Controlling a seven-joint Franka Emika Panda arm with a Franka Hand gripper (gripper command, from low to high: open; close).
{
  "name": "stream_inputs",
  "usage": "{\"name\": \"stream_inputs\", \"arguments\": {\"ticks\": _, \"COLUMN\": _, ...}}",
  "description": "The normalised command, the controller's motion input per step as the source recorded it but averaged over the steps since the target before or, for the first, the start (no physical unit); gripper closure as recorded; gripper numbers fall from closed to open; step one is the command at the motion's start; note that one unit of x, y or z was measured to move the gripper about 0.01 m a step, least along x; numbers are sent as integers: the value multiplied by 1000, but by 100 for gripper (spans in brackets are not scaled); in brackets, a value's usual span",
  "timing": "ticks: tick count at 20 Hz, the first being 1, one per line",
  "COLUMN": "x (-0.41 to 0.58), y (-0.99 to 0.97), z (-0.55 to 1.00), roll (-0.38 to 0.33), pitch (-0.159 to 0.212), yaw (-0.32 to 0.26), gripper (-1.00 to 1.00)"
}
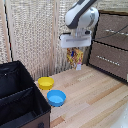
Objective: Position your gripper near the granola bar, please. Lightly grip the granola bar with your gripping tool. Relocate your gripper along with the granola bar toward the leading division of the caddy with caution. Gently release the granola bar into the leading division of the caddy.
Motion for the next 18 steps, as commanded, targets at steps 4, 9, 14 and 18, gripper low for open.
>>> {"name": "stream_inputs", "arguments": {"ticks": 4, "x": 20, "y": 472, "z": 745, "roll": 28, "pitch": 69, "yaw": 39, "gripper": 100}}
{"name": "stream_inputs", "arguments": {"ticks": 9, "x": 0, "y": 597, "z": 662, "roll": 1, "pitch": 57, "yaw": 55, "gripper": 100}}
{"name": "stream_inputs", "arguments": {"ticks": 14, "x": 0, "y": 646, "z": 591, "roll": 0, "pitch": 40, "yaw": 33, "gripper": 100}}
{"name": "stream_inputs", "arguments": {"ticks": 18, "x": 0, "y": 739, "z": 493, "roll": 0, "pitch": 17, "yaw": 0, "gripper": 100}}
